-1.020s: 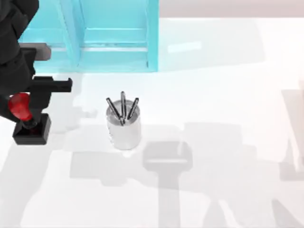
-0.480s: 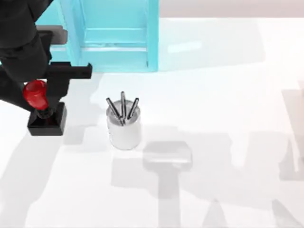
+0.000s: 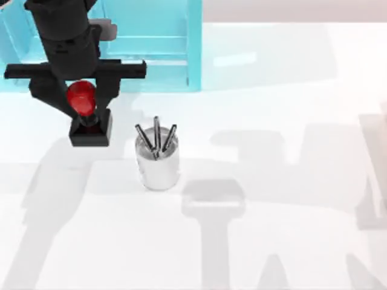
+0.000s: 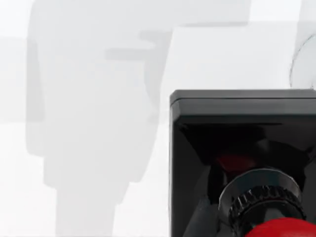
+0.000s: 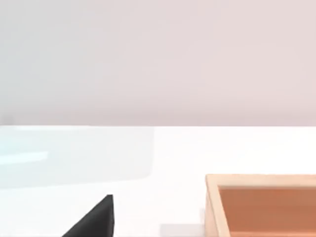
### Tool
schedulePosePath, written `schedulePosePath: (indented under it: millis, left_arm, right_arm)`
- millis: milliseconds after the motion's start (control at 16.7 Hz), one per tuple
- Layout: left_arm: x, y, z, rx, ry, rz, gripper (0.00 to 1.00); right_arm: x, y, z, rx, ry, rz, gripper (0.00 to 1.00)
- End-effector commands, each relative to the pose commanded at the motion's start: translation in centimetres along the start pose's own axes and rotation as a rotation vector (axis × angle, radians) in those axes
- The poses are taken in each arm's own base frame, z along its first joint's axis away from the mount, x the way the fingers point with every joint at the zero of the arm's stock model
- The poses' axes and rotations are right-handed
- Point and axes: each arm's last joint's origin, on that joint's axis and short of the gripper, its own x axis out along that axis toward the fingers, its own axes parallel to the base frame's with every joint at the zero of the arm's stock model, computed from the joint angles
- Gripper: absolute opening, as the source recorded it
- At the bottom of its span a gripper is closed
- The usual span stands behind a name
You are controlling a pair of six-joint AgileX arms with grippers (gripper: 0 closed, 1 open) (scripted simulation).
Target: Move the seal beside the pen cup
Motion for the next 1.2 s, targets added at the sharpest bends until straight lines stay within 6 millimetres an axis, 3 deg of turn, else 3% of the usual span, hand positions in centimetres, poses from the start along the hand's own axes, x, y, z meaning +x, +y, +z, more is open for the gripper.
schedulePosePath:
  millis: [120,1020,1200]
  left_arm:
    - [0.3,-0.3,0.7,-0.001,-0.006,-0.002,0.00]
    - [1.9,-0.3,0.8,-0.001,-0.006,-0.002,0.00]
    - [1.9,-0.3,0.8,-0.001,-0.006,-0.002,0.23]
  right_arm:
    - [0.0,0.0,0.0,0.000,0.000,0.000,1.00]
    - [0.0,0.0,0.0,0.000,0.000,0.000,1.00]
    - [0.0,0.0,0.0,0.000,0.000,0.000,1.00]
